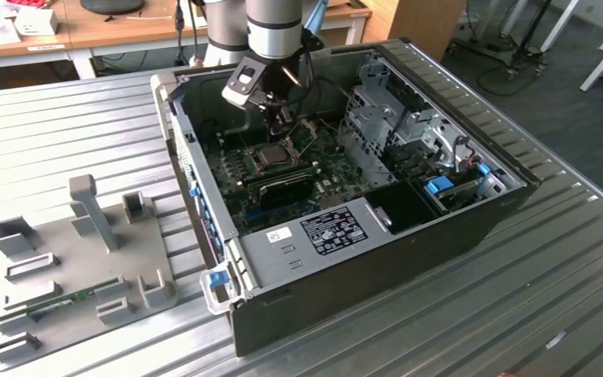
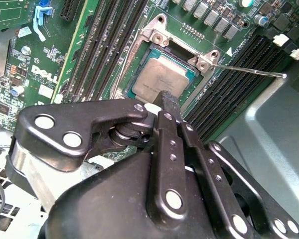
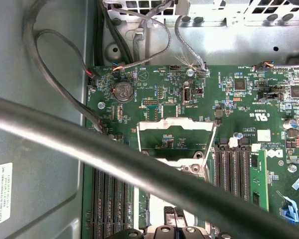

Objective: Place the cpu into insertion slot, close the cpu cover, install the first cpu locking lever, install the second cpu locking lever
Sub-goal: 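Close the cpu cover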

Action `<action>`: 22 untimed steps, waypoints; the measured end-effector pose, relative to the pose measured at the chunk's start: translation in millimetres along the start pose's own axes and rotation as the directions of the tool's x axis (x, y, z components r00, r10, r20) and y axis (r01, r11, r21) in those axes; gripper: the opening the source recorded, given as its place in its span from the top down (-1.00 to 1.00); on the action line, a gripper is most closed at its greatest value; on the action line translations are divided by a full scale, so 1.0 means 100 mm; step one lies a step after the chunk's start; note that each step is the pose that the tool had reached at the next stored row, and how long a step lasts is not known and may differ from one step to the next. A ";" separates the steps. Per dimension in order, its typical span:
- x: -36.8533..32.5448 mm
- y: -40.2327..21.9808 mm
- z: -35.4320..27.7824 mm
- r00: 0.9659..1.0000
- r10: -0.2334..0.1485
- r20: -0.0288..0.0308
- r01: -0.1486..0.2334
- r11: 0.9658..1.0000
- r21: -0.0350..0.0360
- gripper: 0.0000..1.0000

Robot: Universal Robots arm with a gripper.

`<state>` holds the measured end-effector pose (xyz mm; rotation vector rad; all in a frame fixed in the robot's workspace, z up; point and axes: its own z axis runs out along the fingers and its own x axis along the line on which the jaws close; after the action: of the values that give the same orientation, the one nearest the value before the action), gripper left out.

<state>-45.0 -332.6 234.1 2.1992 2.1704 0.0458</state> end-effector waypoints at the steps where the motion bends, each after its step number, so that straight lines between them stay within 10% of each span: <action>1: 0.000 0.000 0.000 1.000 0.000 0.000 0.000 1.000 0.000 0.80; 22: -0.002 0.007 -0.122 1.000 0.000 0.000 0.000 1.000 0.000 0.80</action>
<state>-45.0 -332.6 246.3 2.1992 2.1704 0.0457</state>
